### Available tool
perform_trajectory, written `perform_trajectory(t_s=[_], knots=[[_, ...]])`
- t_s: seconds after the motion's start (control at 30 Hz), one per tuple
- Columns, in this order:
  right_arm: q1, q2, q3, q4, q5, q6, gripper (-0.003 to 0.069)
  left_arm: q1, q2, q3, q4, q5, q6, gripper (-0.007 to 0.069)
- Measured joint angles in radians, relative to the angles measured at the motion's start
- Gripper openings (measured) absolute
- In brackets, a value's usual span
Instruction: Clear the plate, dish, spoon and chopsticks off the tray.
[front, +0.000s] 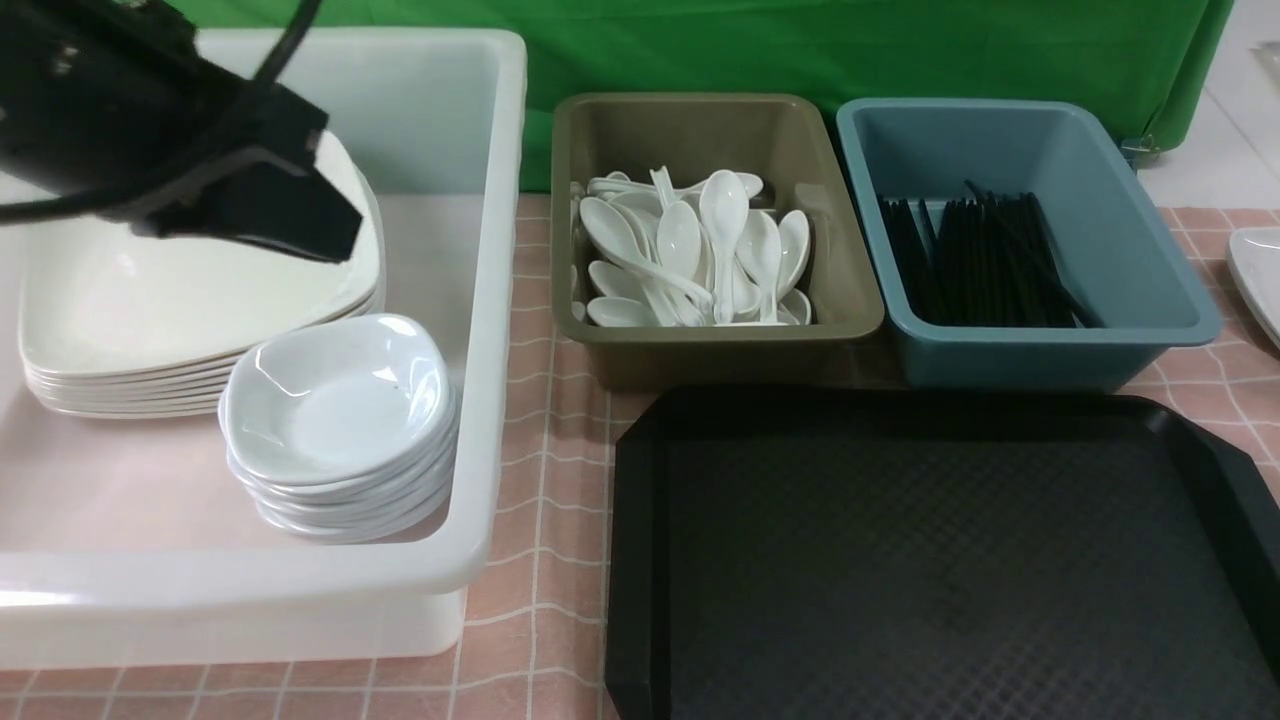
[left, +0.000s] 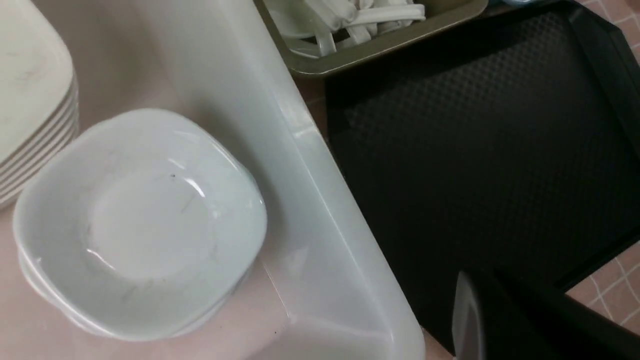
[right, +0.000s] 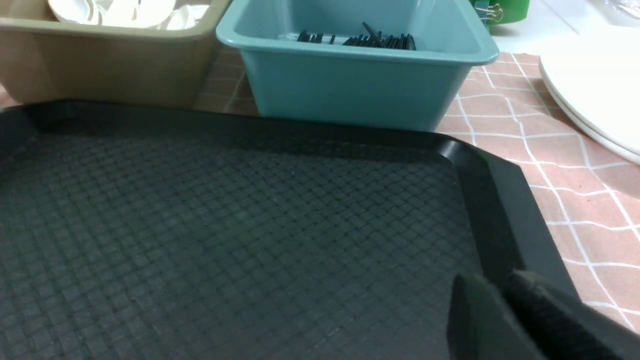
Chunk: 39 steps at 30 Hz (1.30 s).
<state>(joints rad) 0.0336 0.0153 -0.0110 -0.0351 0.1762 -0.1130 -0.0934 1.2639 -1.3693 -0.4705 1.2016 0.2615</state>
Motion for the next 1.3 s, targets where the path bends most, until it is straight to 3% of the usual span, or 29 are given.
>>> perform_trajectory(t_s=[0.3,0.47,0.53,0.73,0.83,1.1,1.3], knots=[[0.0,0.0,0.0,0.001,0.001,0.0,0.0165,0.0,-0.311,0.299,0.011,-0.055,0.055,-0.0003],[0.0,0.0,0.0,0.0,0.001,0.0,0.0168,0.0,-0.55,0.612,-0.029,-0.318,0.147,-0.0003],[0.0,0.0,0.0,0.0,0.001,0.0,0.0168,0.0,-0.663,0.747,-0.08,-0.528,0.162,-0.0003],[0.0,0.0,0.0,0.0,0.001,0.0,0.0178,0.0,-0.81,0.925,-0.134,-0.838,0.174,-0.0002],[0.0,0.0,0.0,0.0,0.001,0.0,0.0185,0.0,-0.829,0.953,-0.107,-0.869,0.176,-0.0002],[0.0,0.0,0.0,0.0,0.001,0.0,0.0207,0.0,-0.828,0.999,0.11,-0.874,0.176,-0.0002],[0.0,0.0,0.0,0.0,0.001,0.0,0.022,0.0,-0.836,1.006,0.128,-0.875,0.135,-0.0002]])
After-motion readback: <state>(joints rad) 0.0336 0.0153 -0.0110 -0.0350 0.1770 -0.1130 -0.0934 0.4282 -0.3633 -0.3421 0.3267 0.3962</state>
